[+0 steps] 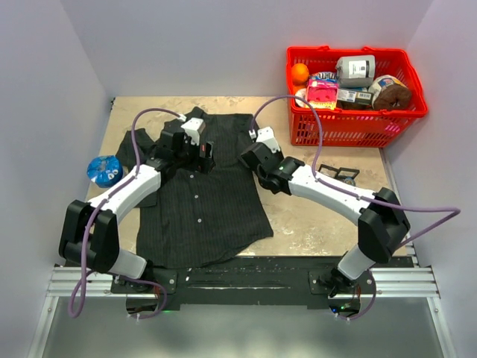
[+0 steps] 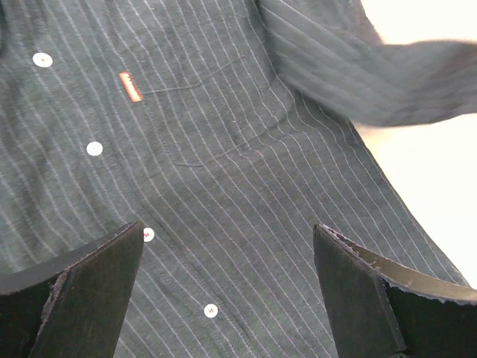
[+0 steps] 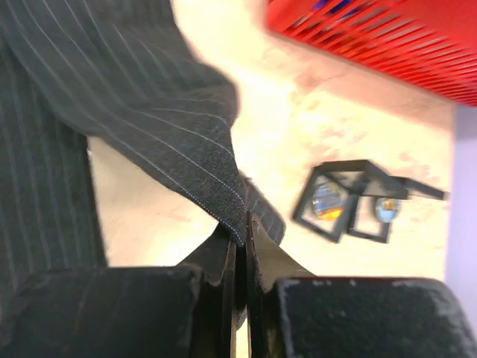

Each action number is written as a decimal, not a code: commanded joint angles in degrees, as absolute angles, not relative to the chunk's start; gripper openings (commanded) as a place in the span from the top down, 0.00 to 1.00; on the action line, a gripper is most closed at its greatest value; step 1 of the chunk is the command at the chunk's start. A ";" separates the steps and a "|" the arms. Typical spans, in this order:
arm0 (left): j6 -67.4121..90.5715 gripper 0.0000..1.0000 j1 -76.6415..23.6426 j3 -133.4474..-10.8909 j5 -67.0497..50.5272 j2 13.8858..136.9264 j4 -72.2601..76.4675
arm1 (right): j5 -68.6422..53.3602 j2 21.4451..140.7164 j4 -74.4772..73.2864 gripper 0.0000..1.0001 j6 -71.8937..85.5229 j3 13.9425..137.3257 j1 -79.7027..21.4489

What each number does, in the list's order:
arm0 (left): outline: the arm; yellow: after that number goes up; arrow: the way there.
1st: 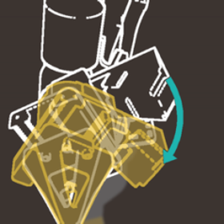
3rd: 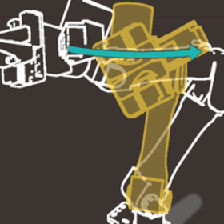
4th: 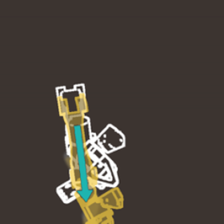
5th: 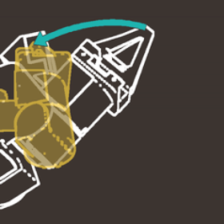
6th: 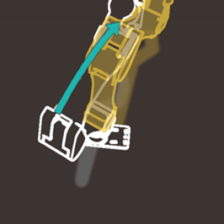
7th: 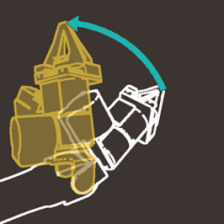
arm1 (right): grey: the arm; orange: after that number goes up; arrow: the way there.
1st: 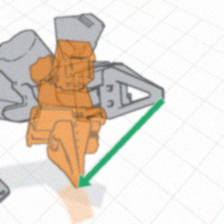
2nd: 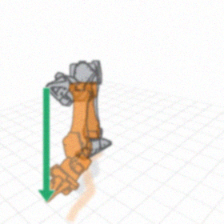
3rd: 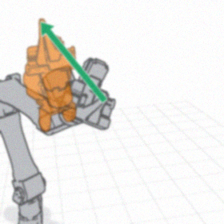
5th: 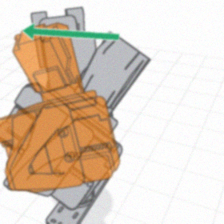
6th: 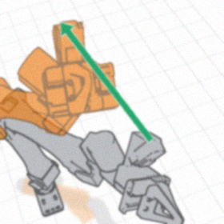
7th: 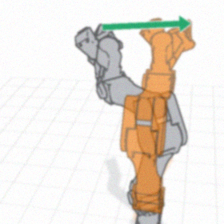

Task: Pin the brooch onto the clothing
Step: Flatten out the crumpled clothing at the center of the board.

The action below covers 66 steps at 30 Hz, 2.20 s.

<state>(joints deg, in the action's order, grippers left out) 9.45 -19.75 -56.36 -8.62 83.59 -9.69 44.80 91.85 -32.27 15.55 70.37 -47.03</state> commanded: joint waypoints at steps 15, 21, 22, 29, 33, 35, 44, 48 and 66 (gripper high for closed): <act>8.96 0.01 -19.51 -57.39 -7.38 79.37 -9.32 | 34.05 87.74 -32.72 0.11 30.24 62.76 -56.09; 8.88 0.01 -19.51 -58.00 -7.21 78.40 -9.75 | 19.96 83.76 -20.94 0.12 28.66 57.67 -45.46; 8.88 0.01 -19.42 -58.09 -7.12 77.96 -9.93 | 18.47 85.06 -20.57 0.12 28.22 57.74 -44.92; 8.17 0.01 -19.16 -57.48 -3.08 76.55 -9.84 | 15.82 91.13 -18.46 0.16 24.88 58.36 -43.69; 8.09 0.01 -19.16 -57.13 -3.51 76.29 -8.96 | 11.17 91.76 -15.38 0.51 23.03 57.13 -39.39; 7.91 0.01 -19.16 -57.30 -3.69 76.38 -9.58 | 11.94 91.58 -16.25 0.66 21.98 58.35 -38.76; 7.56 0.01 -19.16 -56.60 -4.13 71.46 -9.05 | 39.18 87.80 -31.10 1.00 16.79 70.03 -37.88; 7.82 0.01 -19.16 -56.51 -4.75 70.84 -8.88 | 47.45 87.89 -33.04 1.00 16.61 70.93 -39.80; 8.61 0.01 -19.25 -56.43 -7.03 72.33 -8.79 | 14.45 90.88 -16.88 0.46 28.57 56.08 -38.77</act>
